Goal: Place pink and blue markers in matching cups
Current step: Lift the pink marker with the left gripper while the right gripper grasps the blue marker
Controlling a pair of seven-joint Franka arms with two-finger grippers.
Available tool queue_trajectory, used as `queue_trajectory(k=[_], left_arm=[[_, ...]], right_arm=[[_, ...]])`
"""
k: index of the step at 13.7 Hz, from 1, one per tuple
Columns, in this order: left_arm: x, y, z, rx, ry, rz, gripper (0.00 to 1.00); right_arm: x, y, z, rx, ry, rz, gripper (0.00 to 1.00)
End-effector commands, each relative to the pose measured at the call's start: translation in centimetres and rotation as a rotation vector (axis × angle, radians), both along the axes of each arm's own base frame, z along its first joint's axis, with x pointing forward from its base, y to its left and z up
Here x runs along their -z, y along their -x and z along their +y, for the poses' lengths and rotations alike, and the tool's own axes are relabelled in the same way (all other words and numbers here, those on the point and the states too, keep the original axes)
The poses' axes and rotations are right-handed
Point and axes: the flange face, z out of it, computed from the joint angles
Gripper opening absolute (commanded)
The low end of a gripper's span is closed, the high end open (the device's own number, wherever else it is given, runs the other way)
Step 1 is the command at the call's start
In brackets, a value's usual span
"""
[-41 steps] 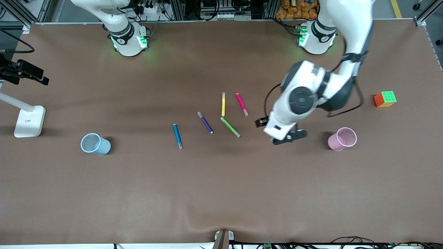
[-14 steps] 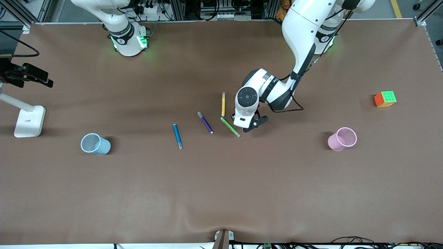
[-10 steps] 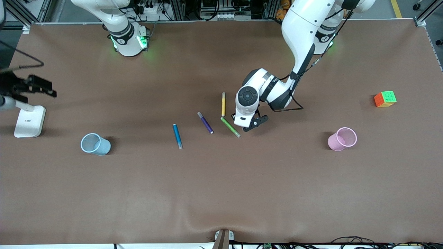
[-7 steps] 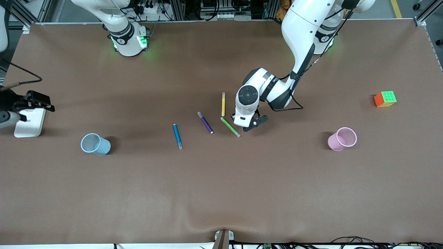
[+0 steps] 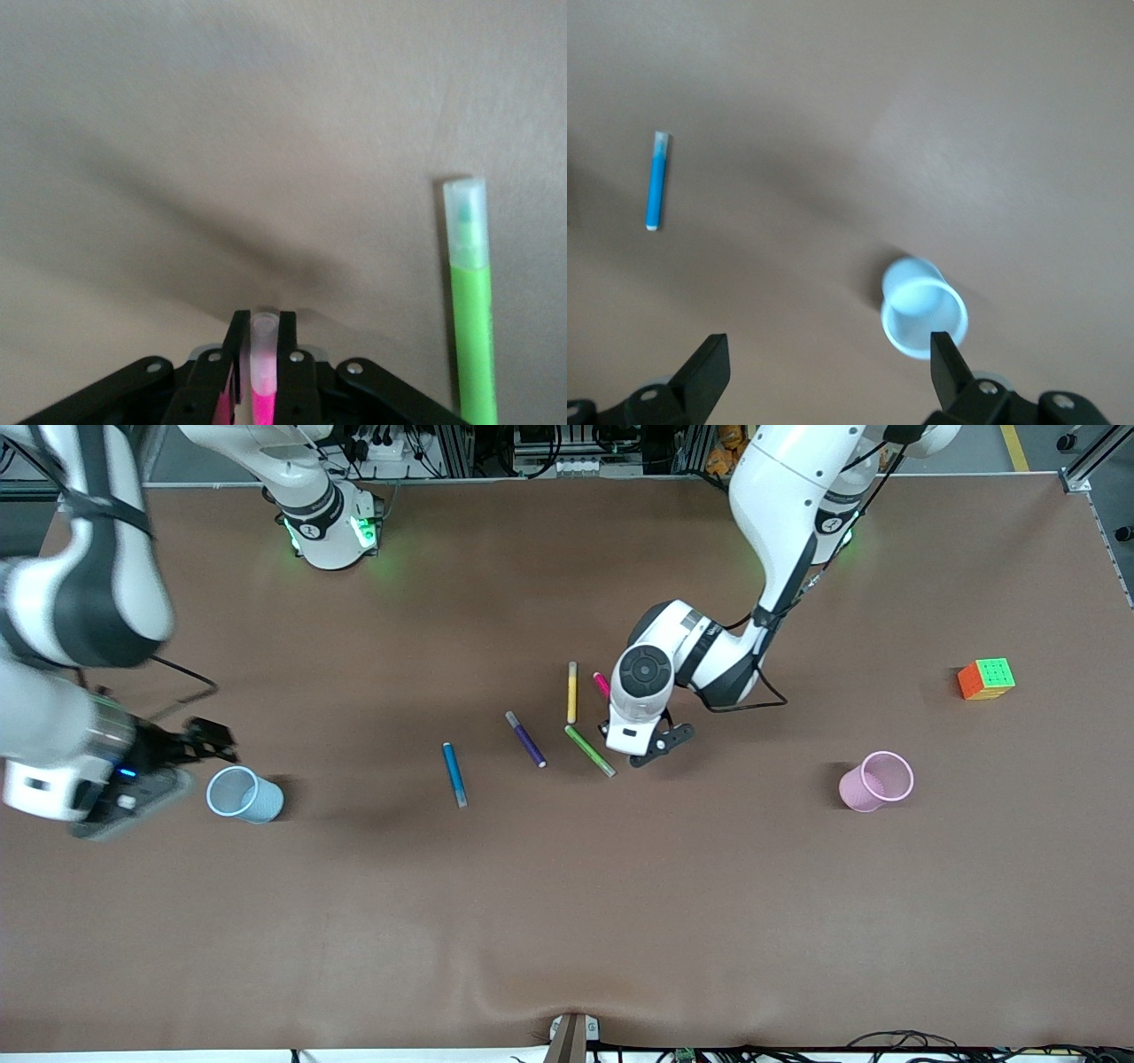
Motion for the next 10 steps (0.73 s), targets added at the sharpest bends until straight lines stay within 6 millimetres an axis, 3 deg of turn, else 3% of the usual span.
queue_trajectory(k=[1, 5, 10], left_arm=[[-3.6, -1.3, 2.5, -0.002, -0.004, 0.004, 0.00], [-7.5, -5.0, 8.1, 0.038, 0.021, 0.008, 0.00], [-11.8, -9.1, 14.8, 0.140, -0.036, -0.039, 0.00]], right_arm=[[2.1, -0.2, 3.8, 0.031, 0.015, 0.004, 1.00], [8.7, 1.1, 9.2, -0.008, 0.008, -0.066, 1.00], [16.1, 3.2, 18.5, 0.075, 0.039, -0.033, 1.00]])
